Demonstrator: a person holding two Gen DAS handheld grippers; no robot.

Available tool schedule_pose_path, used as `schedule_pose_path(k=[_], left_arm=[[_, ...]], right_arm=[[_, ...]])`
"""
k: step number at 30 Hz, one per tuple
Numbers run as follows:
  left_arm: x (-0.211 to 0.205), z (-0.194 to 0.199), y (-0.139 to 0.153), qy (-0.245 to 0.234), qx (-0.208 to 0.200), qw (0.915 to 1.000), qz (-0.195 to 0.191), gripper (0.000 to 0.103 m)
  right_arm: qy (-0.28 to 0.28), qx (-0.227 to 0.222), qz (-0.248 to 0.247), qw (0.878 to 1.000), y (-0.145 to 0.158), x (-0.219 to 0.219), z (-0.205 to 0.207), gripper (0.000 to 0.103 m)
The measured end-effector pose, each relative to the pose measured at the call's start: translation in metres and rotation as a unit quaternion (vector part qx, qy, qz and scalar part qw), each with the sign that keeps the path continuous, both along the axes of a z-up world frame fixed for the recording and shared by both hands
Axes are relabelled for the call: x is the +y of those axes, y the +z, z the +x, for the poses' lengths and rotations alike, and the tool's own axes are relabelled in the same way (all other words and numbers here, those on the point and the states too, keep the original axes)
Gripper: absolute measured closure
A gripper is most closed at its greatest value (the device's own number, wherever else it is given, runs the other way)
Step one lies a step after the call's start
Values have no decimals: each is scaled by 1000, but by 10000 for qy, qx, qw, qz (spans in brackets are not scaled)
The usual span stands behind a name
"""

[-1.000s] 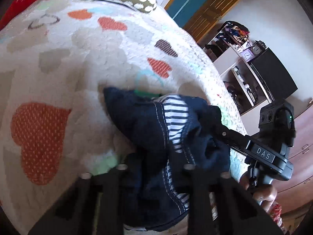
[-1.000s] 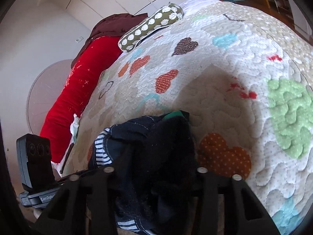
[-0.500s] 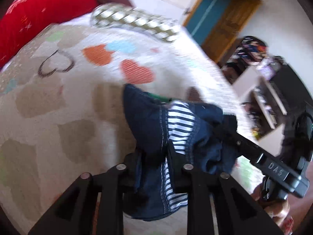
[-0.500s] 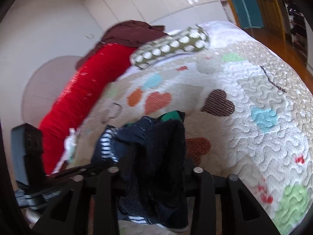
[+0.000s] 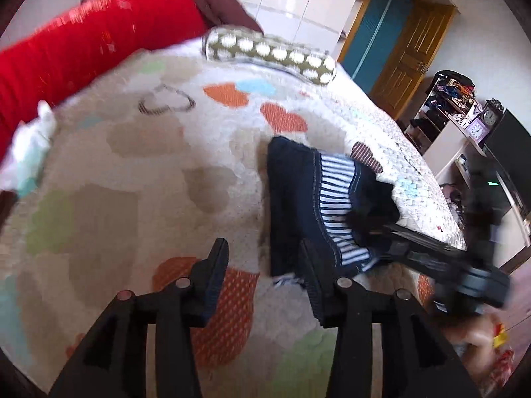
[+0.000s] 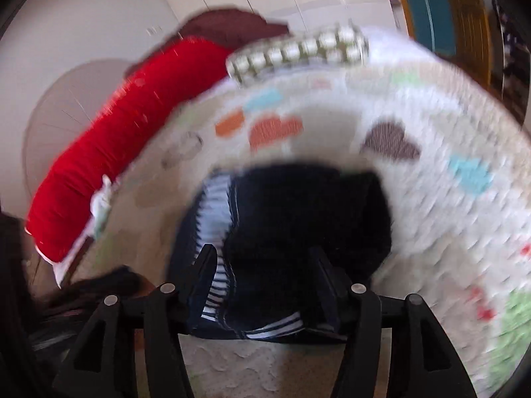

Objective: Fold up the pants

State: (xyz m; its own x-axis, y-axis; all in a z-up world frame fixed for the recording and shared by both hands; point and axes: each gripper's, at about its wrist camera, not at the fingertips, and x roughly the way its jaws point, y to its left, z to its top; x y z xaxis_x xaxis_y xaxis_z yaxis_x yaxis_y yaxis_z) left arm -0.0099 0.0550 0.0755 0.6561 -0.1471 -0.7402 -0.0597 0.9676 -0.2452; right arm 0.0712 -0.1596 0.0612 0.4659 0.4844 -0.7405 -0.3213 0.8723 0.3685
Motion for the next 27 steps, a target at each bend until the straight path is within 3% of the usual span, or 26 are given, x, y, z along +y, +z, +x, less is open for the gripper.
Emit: schedule_pose_path(k=[2, 5, 10, 14, 19, 23, 27], left_arm=[[-5, -21, 19, 94, -328, 9991, 266, 38], [-8, -45, 44, 307, -825, 9943, 606, 23], [-19, -75, 70, 409, -1237, 9885, 765, 18], [-32, -97, 83, 412, -1400, 9848, 941, 17], [-41, -123, 94, 425, -1459, 9844, 885, 13], [-51, -141, 107, 343, -1641, 9808, 1000, 7], [-54, -145, 108, 340, -1746, 9774, 1138, 6]], right_arm=[[-122, -86, 17, 9999, 1, -1, -1, 41], [-161, -203, 267, 9993, 24, -9, -15, 41], [-425, -776, 176, 9959, 51, -27, -72, 36], [-607, -855, 35, 9945, 55, -43, -107, 35], [-872, -984, -127, 9912, 60, -58, -152, 35], [-965, -1188, -209, 9880, 70, -62, -177, 30], [-903, -1384, -375, 9855, 75, -55, -188, 29]])
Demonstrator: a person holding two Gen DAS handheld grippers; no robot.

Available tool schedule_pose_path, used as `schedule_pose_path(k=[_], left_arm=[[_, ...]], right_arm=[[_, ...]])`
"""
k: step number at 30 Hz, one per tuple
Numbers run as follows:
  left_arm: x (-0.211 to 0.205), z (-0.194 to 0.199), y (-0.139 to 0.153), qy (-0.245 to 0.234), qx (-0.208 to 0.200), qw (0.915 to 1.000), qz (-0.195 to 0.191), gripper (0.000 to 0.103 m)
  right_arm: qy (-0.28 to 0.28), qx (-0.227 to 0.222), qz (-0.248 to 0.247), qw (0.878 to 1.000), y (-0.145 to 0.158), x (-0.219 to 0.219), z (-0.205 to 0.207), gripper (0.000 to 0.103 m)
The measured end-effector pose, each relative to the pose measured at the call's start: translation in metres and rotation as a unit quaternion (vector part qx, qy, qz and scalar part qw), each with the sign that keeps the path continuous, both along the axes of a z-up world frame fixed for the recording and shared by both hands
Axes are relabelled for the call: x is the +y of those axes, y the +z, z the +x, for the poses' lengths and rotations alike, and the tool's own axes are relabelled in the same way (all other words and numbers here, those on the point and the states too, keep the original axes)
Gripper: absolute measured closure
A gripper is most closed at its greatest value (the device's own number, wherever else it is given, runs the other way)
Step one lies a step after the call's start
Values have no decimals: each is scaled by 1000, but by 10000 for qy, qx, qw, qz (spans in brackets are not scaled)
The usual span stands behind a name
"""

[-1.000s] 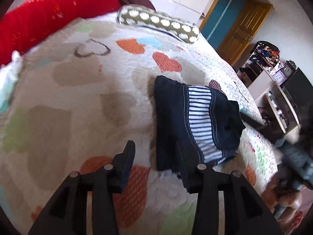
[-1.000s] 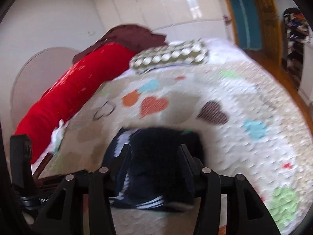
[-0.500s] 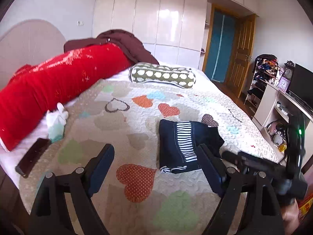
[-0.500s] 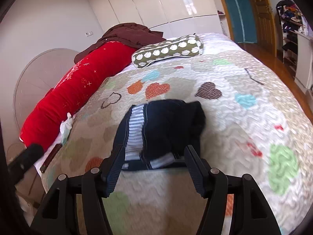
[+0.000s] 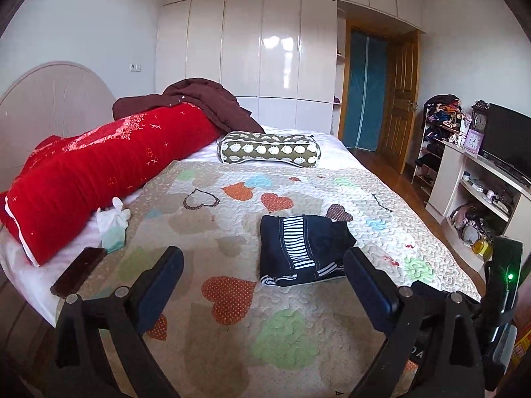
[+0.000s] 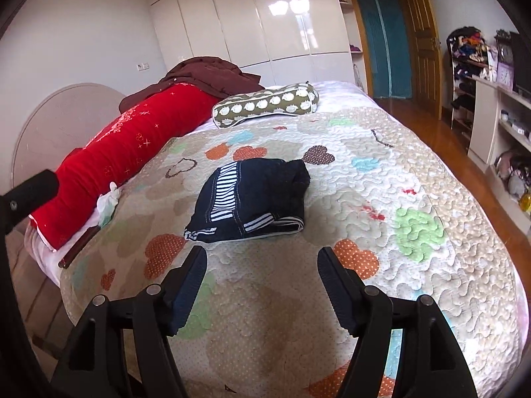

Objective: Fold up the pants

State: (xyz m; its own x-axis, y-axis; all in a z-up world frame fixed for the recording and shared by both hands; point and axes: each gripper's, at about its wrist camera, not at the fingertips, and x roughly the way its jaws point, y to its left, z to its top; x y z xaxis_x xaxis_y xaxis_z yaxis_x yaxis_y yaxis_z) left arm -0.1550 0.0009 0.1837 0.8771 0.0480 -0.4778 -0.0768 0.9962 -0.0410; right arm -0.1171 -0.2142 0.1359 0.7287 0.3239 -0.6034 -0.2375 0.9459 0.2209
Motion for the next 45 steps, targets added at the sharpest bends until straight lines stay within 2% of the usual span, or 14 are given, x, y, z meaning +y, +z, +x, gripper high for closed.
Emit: schedule_pose_path(k=[12, 24, 38, 45], left_arm=[[19, 10, -24, -1, 434, 9981, -431, 6], [19, 11, -29, -34, 538, 9975, -463, 6], [16, 12, -34, 58, 536, 9979, -363, 6], [11, 10, -36, 434, 628, 9971, 78, 5]], right_arm=[[215, 408, -187, 9988, -27, 24, 7, 29], [244, 506, -217, 9982, -33, 29, 6, 29], [162, 590, -293, 9977, -40, 27, 7, 29], [191, 496, -456, 9975, -40, 33, 5, 29]])
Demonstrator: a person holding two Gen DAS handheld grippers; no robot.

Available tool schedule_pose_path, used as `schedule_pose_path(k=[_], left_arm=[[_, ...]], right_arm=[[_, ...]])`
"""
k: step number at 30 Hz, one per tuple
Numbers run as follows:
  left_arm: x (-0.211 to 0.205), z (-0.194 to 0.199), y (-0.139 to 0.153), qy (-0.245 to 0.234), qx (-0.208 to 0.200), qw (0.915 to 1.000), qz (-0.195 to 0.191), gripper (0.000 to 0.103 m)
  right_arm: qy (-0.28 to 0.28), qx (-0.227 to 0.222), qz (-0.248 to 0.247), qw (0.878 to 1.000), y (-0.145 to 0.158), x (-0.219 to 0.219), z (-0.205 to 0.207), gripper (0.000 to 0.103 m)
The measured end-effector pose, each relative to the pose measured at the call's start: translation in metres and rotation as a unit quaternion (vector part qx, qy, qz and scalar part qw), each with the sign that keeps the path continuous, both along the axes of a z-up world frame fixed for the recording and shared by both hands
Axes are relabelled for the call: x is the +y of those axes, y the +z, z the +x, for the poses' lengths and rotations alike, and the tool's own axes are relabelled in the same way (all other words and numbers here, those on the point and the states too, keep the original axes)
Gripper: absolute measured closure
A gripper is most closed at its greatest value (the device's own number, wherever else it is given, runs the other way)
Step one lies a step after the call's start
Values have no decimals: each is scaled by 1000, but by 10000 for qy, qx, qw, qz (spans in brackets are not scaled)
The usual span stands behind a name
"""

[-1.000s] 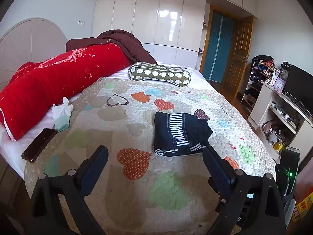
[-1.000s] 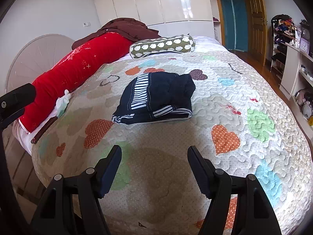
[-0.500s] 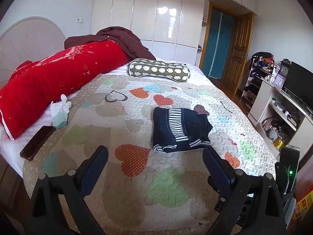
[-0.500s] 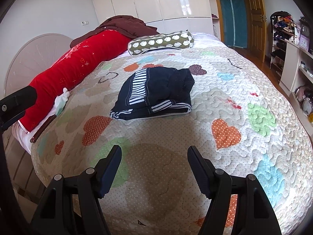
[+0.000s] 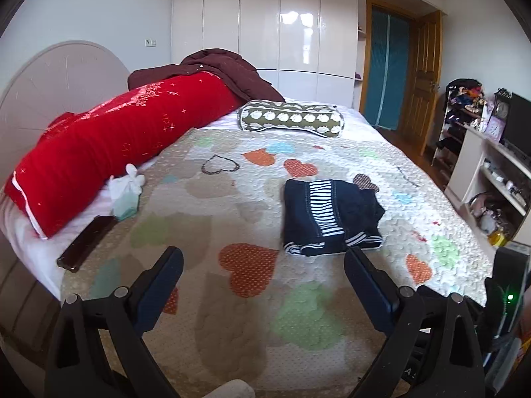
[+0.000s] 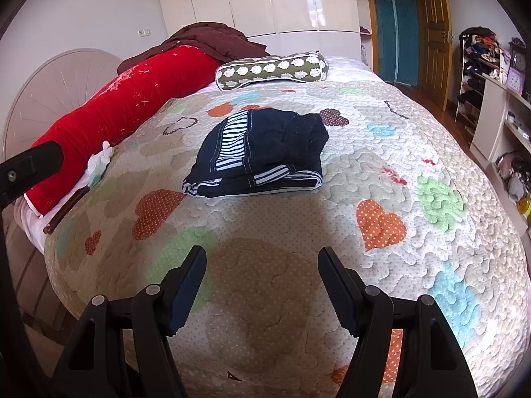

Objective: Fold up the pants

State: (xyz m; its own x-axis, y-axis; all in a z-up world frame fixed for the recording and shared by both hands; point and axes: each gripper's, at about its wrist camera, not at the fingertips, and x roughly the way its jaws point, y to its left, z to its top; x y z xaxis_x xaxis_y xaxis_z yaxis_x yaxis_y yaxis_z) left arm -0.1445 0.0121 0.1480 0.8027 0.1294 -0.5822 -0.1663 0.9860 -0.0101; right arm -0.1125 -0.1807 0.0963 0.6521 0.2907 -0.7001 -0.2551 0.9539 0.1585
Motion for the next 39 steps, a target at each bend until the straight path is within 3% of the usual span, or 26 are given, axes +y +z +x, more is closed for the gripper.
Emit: schedule_pose_path(k=[7, 19, 39], left_arm=[[0, 3, -9, -250, 158, 9992, -279, 2], [-1, 15, -37, -643, 617, 9936, -692, 2], [10, 34, -74, -747, 1260, 9830, -1103, 2]], right_arm=[[-19, -180, -230, 9996, 3, 5, -3, 29], [-371, -839, -1146, 9892, 24, 5, -2, 24], [-206, -510, -1589, 9858, 8, 22, 22, 24]])
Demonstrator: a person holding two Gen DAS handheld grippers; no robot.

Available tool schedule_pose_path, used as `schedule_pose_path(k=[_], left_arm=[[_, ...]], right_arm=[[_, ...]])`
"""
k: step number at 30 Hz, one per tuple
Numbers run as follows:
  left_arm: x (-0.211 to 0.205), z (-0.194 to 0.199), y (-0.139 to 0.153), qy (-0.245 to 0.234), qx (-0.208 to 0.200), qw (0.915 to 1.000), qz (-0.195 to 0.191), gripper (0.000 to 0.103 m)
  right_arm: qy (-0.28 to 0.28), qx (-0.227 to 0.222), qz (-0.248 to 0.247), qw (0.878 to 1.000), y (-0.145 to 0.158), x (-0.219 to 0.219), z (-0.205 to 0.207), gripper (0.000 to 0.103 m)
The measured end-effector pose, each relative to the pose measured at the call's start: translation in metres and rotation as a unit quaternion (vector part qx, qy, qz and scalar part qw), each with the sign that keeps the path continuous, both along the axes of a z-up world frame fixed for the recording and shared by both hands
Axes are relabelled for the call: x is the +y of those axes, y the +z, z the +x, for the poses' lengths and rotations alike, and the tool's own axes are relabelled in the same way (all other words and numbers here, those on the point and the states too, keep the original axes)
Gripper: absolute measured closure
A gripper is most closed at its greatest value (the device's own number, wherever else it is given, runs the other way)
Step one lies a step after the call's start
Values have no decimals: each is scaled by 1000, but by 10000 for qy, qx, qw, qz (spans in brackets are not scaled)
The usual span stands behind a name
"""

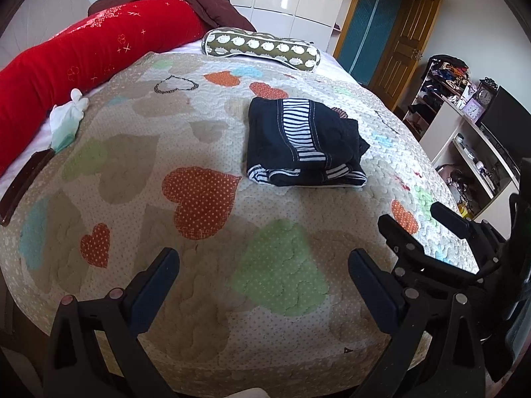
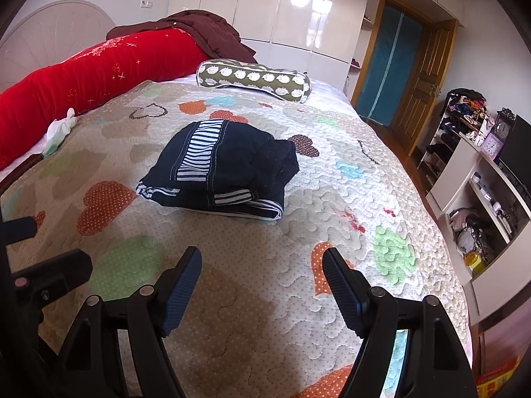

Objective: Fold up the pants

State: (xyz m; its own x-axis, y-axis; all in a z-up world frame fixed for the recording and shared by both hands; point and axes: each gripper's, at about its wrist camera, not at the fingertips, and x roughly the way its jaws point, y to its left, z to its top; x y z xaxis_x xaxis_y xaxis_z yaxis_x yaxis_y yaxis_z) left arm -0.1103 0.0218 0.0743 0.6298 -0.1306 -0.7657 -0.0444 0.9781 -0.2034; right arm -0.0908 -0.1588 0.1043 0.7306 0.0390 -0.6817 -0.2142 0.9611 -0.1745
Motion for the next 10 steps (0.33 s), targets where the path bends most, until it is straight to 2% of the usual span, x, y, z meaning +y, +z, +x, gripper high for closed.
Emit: schedule_pose_path(k=[4, 10], left_arm=[[4, 1, -5, 71, 5, 10000, 23, 2], [11, 3, -12, 212, 67, 9997, 60, 2]], right_arm=[[2, 16, -44, 10000, -1, 3, 3, 24], [103, 285, 84, 9995, -13, 8, 8, 23]])
